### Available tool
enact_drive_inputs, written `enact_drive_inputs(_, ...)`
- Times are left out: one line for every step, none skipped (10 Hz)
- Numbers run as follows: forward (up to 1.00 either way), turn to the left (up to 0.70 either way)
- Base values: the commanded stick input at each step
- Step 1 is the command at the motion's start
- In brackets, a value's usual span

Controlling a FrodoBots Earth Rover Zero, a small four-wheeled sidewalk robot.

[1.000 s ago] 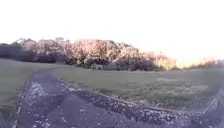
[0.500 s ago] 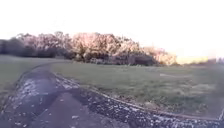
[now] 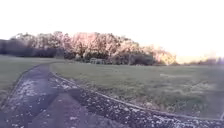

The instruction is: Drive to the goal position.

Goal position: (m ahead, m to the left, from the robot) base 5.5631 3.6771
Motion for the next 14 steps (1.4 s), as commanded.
enact_drive_inputs(0.00,0.70)
enact_drive_inputs(0.00,0.70)
enact_drive_inputs(0.00,0.70)
enact_drive_inputs(0.00,0.70)
enact_drive_inputs(0.00,0.70)
enact_drive_inputs(0.00,0.70)
enact_drive_inputs(0.00,0.70)
enact_drive_inputs(0.00,0.70)
enact_drive_inputs(0.00,0.70)
enact_drive_inputs(0.00,0.70)
enact_drive_inputs(0.00,0.70)
enact_drive_inputs(0.00,0.58)
enact_drive_inputs(0.00,0.15)
enact_drive_inputs(0.00,0.00)
